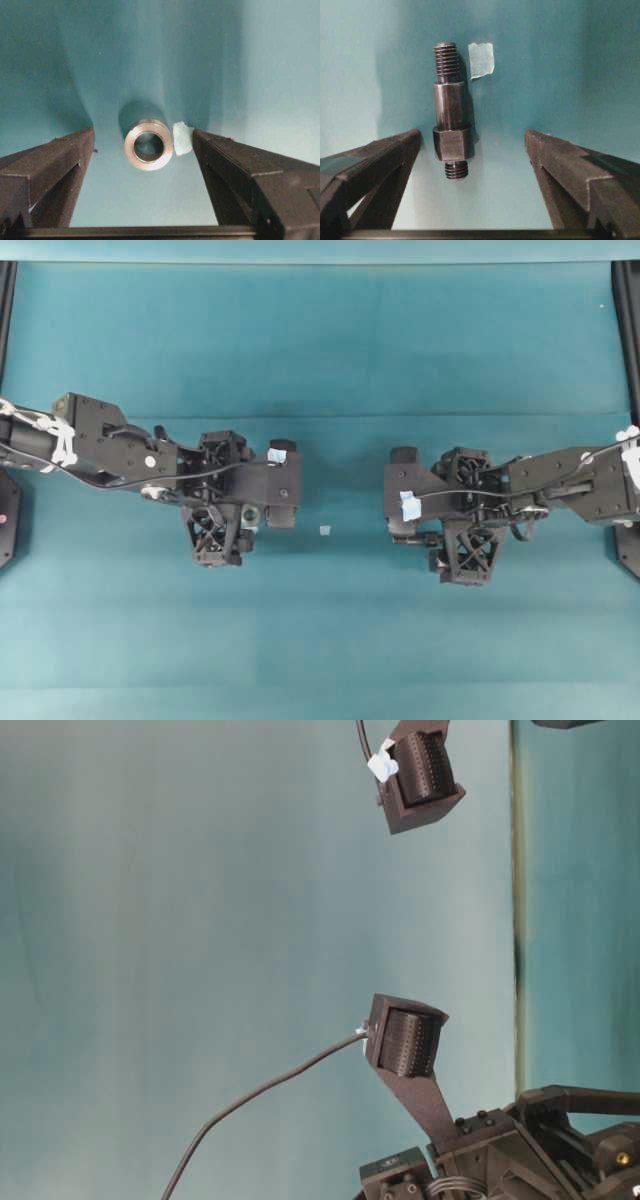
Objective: Insert the washer onto the shaft with both hands.
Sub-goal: 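Close left gripper on washer and right gripper on shaft hex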
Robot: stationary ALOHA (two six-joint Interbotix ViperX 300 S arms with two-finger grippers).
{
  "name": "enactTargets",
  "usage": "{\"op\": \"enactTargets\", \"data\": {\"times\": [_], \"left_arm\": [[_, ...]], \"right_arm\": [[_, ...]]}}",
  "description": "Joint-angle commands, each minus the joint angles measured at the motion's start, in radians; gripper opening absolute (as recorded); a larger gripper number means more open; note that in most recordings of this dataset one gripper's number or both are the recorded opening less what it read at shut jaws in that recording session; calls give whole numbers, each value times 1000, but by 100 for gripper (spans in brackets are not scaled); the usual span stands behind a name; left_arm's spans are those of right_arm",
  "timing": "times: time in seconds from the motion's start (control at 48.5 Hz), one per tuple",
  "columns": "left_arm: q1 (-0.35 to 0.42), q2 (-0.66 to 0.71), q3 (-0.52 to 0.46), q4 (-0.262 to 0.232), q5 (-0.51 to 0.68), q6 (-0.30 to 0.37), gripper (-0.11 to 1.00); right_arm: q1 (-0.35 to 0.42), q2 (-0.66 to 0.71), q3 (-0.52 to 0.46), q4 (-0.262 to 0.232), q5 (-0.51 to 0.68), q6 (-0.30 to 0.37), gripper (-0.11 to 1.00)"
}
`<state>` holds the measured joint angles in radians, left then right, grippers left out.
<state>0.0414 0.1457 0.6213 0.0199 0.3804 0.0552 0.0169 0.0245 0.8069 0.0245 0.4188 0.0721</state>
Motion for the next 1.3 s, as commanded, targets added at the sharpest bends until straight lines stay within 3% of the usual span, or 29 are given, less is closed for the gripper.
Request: {"op": "enactTargets", "data": {"times": [0.0,0.721,0.824,0.989,1.092,1.278], "left_arm": [[0,-3,-6,2,-8,-3,92],[0,-5,-5,2,3,-2,87],[0,-5,-5,2,12,-2,75],[0,-3,-5,0,12,2,34],[0,-5,-3,2,12,5,33],[0,-5,0,2,14,5,33]], "right_arm": [[2,5,-6,2,-9,-9,87],[3,14,-8,2,-2,-6,83],[3,21,-9,2,0,-6,68],[2,34,-18,2,14,-6,33],[2,40,-23,2,32,-6,16],[2,43,-23,2,40,-8,10]]}}
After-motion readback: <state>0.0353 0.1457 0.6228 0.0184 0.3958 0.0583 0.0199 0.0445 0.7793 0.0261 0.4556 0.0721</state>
